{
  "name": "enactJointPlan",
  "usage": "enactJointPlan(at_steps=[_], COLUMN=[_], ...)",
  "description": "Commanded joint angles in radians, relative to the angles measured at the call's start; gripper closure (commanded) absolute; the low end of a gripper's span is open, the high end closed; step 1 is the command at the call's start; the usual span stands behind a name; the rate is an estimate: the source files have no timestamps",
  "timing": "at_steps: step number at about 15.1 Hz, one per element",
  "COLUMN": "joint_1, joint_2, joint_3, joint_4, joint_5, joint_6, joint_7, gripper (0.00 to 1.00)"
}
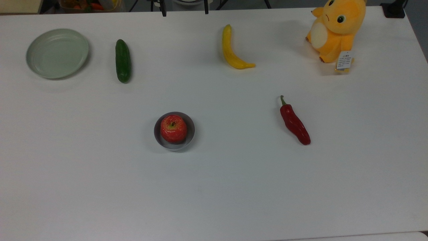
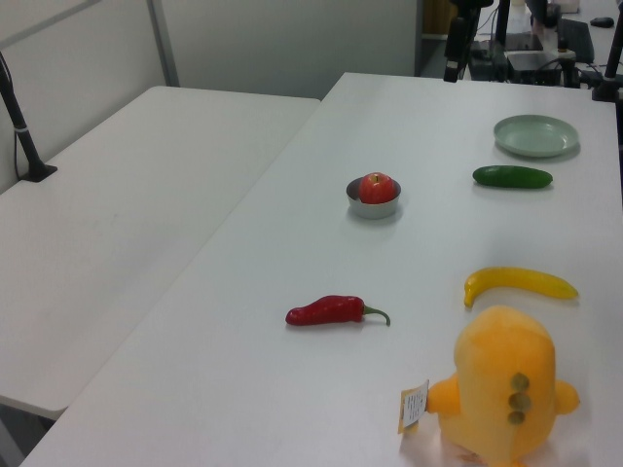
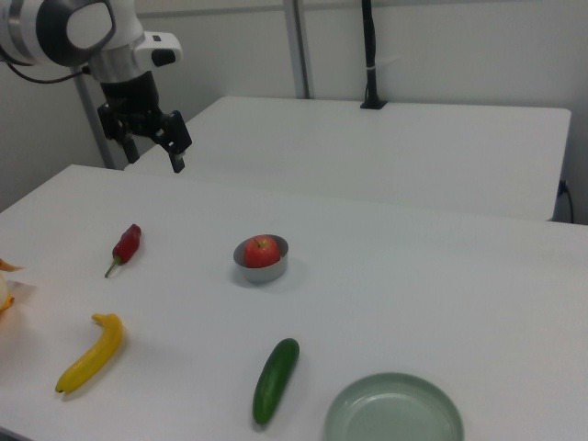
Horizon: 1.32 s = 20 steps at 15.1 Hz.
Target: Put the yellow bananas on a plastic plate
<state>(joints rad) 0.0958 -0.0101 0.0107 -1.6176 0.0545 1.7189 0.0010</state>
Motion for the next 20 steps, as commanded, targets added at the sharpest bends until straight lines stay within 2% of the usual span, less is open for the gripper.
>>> enactJointPlan(at_steps=[1,16,20], joint_1=[0.013,0.016,0.116], joint_2=[-0.014,-0.004,-0.010], joint_3=[0.000,0.009,0.012], joint_4=[-0.034,-0.047,-0.126], joint_5=[0.008,0.010,0.010], joint_6=[0.016,0.019,0.002], joint_7=[-0.016,-0.030,-0.016], gripper=[0.00,0.00,0.00])
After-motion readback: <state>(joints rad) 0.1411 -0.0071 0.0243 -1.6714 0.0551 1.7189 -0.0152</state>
